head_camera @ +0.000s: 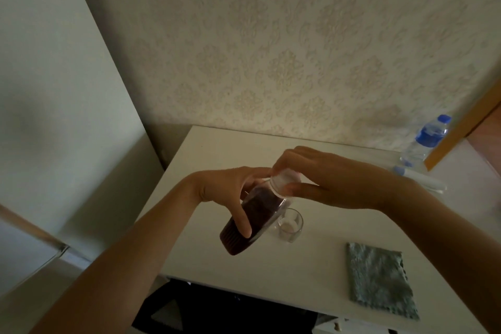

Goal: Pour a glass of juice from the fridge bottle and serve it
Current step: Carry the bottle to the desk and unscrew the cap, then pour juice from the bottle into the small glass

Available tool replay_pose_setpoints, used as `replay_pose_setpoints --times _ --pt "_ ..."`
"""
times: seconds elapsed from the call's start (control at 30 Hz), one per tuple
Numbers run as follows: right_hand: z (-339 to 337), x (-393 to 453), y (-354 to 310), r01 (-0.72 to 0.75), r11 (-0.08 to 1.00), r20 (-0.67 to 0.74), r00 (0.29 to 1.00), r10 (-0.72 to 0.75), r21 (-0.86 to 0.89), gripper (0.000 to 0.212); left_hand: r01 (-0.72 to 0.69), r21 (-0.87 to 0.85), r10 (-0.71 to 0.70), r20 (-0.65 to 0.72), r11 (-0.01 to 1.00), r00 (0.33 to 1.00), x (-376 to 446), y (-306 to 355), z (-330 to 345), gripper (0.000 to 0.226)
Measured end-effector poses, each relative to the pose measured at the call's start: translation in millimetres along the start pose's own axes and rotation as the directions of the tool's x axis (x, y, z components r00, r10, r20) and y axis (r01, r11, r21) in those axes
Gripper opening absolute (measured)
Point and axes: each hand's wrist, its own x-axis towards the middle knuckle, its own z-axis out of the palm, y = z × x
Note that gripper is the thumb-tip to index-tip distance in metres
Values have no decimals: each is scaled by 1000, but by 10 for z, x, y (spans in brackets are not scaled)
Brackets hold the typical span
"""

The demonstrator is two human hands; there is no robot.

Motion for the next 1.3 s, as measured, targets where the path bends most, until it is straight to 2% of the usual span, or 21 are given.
replay_pose_setpoints --times 0.1,0.17,0.23,0.33,0.4,0.47,0.53,0.6,0.73,0.87,0.93,1.0,1.03,1.1,1.13,1.2,1.3 --pt "-49 -8 7 47 998 8 999 -47 -43 25 23 -14 -23 3 1000 1000 -25 -1 -14 89" --pt "-82 -24 38 31 1000 5 999 -31 1 31 40 -23 -41 -31 999 999 -37 -12 8 86" --pt "-102 -57 70 -19 995 29 999 16 95 45 57 -12 -58 -107 998 993 -35 -12 52 83" --pt "-82 -87 84 -166 986 -41 985 167 36 68 56 31 -45 -281 998 959 -2 -14 126 90" --pt "-37 -87 118 -242 967 -112 966 233 -75 64 74 96 -34 -365 993 930 30 -8 157 92" --pt "-10 -78 141 -243 959 -148 964 221 -145 54 106 165 -26 -425 980 905 54 -1 178 92" --pt "-10 -115 176 -199 975 -118 975 187 -101 43 117 196 -11 -474 974 881 71 -22 199 93" --pt "-14 -159 197 -188 979 -119 977 177 -85 63 117 205 5 -515 972 857 79 -57 231 94" --pt "85 -139 217 -289 942 -209 945 252 -173 64 144 246 18 -557 959 830 105 -95 315 98" --pt "140 -107 216 -262 944 -268 942 204 -203 44 140 217 6 -560 966 828 115 -128 371 98" --pt "129 -142 247 -231 966 -328 927 181 -119 38 147 197 -11 -560 969 828 110 -152 380 100" --pt "136 -197 319 -214 966 -439 861 258 147 32 168 196 -28 -566 966 824 86 -170 380 102" --pt "171 -230 381 -194 928 -489 805 336 319 31 173 194 -32 -572 966 820 67 -179 379 102" --pt "346 -311 566 -154 784 -519 670 530 602 32 178 185 -34 -594 967 804 36 -216 378 101" --pt "500 -354 686 -160 710 -498 609 618 686 31 183 177 -39 -606 967 794 29 -245 381 101" --pt "942 -447 934 -244 597 -426 505 751 764 25 199 157 -58 -628 967 776 48 -311 396 103" --pt "1716 -609 1263 -491 439 -254 398 881 753 24 208 120 -80 -654 971 752 152 -476 441 105"
